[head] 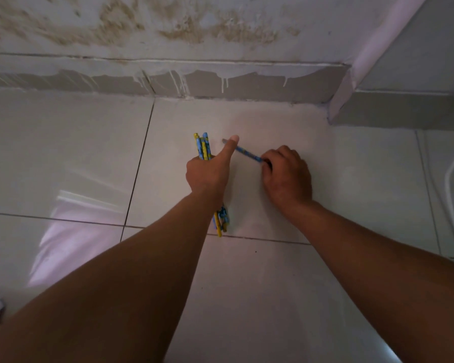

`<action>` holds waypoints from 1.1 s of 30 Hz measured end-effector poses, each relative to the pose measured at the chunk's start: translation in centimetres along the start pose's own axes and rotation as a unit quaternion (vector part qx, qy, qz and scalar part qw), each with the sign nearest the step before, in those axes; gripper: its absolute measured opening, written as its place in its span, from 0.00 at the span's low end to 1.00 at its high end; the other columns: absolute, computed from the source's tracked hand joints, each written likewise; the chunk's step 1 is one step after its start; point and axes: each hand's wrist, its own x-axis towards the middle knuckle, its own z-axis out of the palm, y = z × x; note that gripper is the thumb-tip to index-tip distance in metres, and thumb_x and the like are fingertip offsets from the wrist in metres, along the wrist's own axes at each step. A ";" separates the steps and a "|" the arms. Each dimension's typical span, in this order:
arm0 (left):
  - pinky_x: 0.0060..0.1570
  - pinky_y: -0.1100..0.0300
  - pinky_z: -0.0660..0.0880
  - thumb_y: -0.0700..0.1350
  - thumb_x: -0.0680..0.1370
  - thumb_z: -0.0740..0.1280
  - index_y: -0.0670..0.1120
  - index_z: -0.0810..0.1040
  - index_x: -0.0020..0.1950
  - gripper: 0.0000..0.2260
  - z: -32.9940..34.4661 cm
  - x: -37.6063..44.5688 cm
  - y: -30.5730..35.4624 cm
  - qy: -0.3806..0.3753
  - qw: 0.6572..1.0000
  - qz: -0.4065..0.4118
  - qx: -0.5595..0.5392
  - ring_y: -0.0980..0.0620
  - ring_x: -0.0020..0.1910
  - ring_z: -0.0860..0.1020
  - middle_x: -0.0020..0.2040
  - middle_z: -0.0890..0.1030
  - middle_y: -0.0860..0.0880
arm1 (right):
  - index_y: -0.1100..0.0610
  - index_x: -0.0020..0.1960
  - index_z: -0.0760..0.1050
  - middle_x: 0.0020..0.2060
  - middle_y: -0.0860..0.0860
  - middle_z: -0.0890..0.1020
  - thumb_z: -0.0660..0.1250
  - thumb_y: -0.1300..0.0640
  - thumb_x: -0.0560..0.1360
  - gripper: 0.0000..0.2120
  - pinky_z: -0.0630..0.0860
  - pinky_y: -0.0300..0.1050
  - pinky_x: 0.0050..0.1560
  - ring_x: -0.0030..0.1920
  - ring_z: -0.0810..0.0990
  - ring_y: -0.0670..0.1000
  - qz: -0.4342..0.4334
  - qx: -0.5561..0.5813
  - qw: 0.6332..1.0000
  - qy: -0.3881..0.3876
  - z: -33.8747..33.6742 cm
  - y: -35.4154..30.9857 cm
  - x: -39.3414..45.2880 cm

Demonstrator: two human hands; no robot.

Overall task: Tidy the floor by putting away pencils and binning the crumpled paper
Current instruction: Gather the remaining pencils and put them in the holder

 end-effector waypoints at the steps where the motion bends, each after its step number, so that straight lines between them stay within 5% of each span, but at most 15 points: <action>1: 0.38 0.51 0.78 0.72 0.55 0.77 0.46 0.71 0.34 0.33 0.0 -0.2 -0.1 0.000 1.000 0.001 0.003 0.46 0.33 0.74 0.33 0.74 0.47 | 0.55 0.46 0.79 0.44 0.56 0.78 0.67 0.57 0.74 0.03 0.73 0.53 0.45 0.48 0.76 0.61 0.010 0.025 1.000 -0.014 0.0 -0.1 -0.5; 10: 0.38 0.53 0.77 0.66 0.59 0.79 0.46 0.75 0.34 0.27 0.8 -1.3 0.3 -0.010 0.999 -0.029 -0.012 0.46 0.30 0.74 0.30 0.75 0.48 | 0.53 0.47 0.81 0.42 0.50 0.81 0.67 0.58 0.76 0.04 0.76 0.43 0.44 0.41 0.78 0.48 0.086 0.308 0.947 -0.032 -1.5 -3.5 -3.3; 15: 0.48 0.44 0.82 0.57 0.67 0.68 0.45 0.78 0.38 0.15 2.6 -2.3 0.7 0.013 0.999 -0.020 -0.028 0.39 0.40 0.81 0.38 0.82 0.45 | 0.54 0.47 0.83 0.41 0.50 0.84 0.68 0.59 0.75 0.05 0.75 0.40 0.43 0.40 0.80 0.48 0.094 0.331 0.936 -0.067 -2.9 -3.3 -3.8; 19: 0.46 0.47 0.80 0.55 0.73 0.66 0.46 0.74 0.37 0.14 3.4 -3.1 1.0 0.022 1.000 -0.012 -0.017 0.42 0.36 0.78 0.35 0.78 0.44 | 0.55 0.49 0.83 0.43 0.50 0.84 0.68 0.58 0.76 0.06 0.76 0.40 0.44 0.42 0.80 0.48 0.110 0.321 0.940 -0.028 -3.8 -2.4 -4.3; 33: 0.50 0.48 0.81 0.54 0.72 0.65 0.47 0.76 0.37 0.11 3.3 -3.1 2.2 0.009 1.000 0.009 -0.010 0.44 0.38 0.80 0.36 0.80 0.46 | 0.52 0.48 0.82 0.41 0.47 0.84 0.67 0.51 0.76 0.07 0.79 0.47 0.44 0.42 0.81 0.46 0.084 0.290 0.953 -0.026 -3.7 -2.7 -5.0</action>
